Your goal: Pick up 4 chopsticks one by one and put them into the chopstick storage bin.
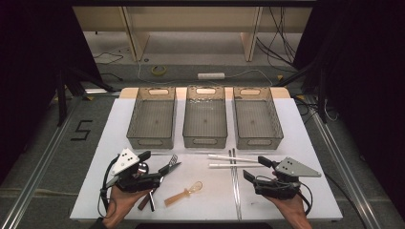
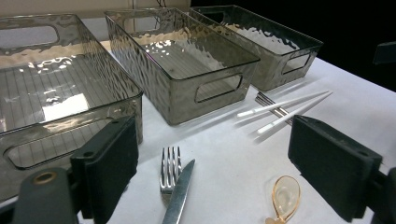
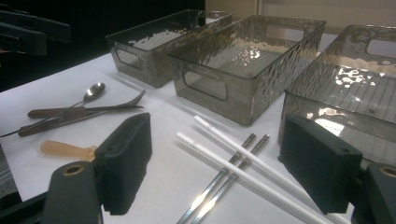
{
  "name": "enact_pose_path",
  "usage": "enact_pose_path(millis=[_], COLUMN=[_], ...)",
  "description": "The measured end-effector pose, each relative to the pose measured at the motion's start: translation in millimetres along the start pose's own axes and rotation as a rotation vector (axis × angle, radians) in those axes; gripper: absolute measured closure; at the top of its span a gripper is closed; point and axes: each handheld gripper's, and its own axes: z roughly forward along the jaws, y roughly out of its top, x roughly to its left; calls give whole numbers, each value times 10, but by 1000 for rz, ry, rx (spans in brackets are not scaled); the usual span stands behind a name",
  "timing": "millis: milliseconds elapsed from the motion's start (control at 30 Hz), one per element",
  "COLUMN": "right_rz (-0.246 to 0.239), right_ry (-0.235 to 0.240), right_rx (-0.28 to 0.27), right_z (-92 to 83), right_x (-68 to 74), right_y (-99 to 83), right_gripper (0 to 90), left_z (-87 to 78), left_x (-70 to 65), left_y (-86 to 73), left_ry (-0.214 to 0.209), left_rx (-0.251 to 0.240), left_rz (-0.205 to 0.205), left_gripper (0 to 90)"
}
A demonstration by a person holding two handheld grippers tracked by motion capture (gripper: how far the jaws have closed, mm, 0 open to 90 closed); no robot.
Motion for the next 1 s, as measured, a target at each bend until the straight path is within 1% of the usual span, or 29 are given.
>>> enact_pose_path(millis=[500, 533, 567, 600, 633, 667, 700, 833, 867, 900, 933, 967, 1000], right_rz=[-16, -20, -20, -28, -28, -45, -45, -80, -108, -108, -141, -141, -157], right_ry=[13, 22, 22, 36, 36, 40, 40, 52, 57, 57, 51, 51, 63], right_rx=[25, 37, 37, 56, 56, 82, 82, 155, 206, 206, 254, 254, 315], right_z=[8, 12, 12, 18, 18, 30, 30, 78, 104, 104, 132, 132, 182], right_x=[-6, -16, -16, -32, -32, -50, -50, -120, -162, -162, -202, -202, -254], right_y=[25, 35, 35, 53, 53, 76, 76, 167, 225, 225, 276, 276, 327], right_gripper=[281, 282, 282, 286, 286, 296, 296, 296, 311, 311, 331, 331, 340], left_z=[4, 5, 6, 6, 7, 7, 8, 8, 9, 10, 10, 10, 10], left_x=[-4, -4, -4, -5, -6, -6, -6, -3, 1, 2, 1, 1, 1], left_y=[-1, -1, -2, -1, -1, -1, -1, -2, -2, -1, 0, 0, 0], left_ry=[0, -1, -1, -1, -1, -2, -1, 0, 1, 2, 3, 3, 3], left_rx=[2, 2, 2, 2, 2, 2, 2, 2, 2, 1, -2, -3, -3], left_rz=[0, 0, 0, 0, 1, 1, 1, 1, 0, -1, -3, -4, -4], left_gripper=[155, 155, 155, 155, 155, 155, 155, 155, 155, 155, 155, 155, 155])
